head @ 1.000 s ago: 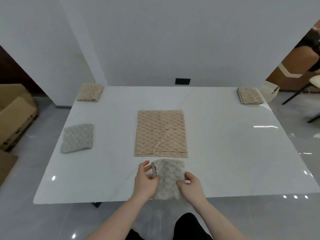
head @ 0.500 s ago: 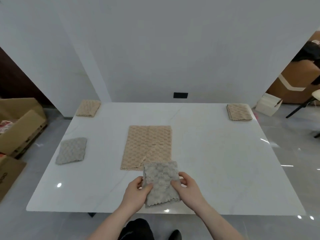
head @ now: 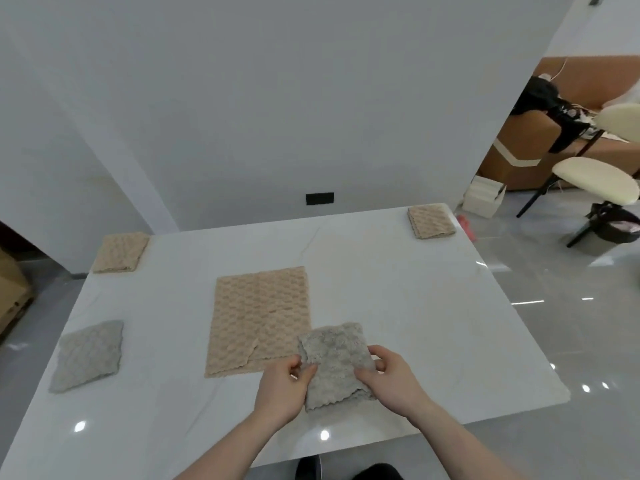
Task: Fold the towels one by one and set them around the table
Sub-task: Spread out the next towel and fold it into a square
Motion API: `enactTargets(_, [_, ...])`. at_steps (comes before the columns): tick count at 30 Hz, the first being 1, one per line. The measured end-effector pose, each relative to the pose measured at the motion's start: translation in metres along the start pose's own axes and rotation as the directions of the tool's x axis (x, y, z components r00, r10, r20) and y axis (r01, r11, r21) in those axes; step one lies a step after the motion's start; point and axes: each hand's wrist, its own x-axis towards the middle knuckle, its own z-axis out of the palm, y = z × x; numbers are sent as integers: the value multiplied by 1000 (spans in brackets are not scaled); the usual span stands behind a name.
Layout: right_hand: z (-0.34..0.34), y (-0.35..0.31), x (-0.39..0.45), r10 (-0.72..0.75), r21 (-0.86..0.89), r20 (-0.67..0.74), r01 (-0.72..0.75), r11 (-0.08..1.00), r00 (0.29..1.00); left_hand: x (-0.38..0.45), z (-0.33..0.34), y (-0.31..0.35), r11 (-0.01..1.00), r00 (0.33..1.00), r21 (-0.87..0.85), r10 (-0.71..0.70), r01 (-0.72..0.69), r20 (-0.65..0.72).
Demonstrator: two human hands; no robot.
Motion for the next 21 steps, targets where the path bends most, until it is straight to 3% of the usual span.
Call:
enactTargets(9, [-79,14,20,-52,-13,-61,51,999,997,19,68,50,1000,998,-6,-24,24,-55])
enactTargets(21, [-236,53,62,-76,-178,108,95,979,991,-7,207,140,976,974,-175,-160,131,-163])
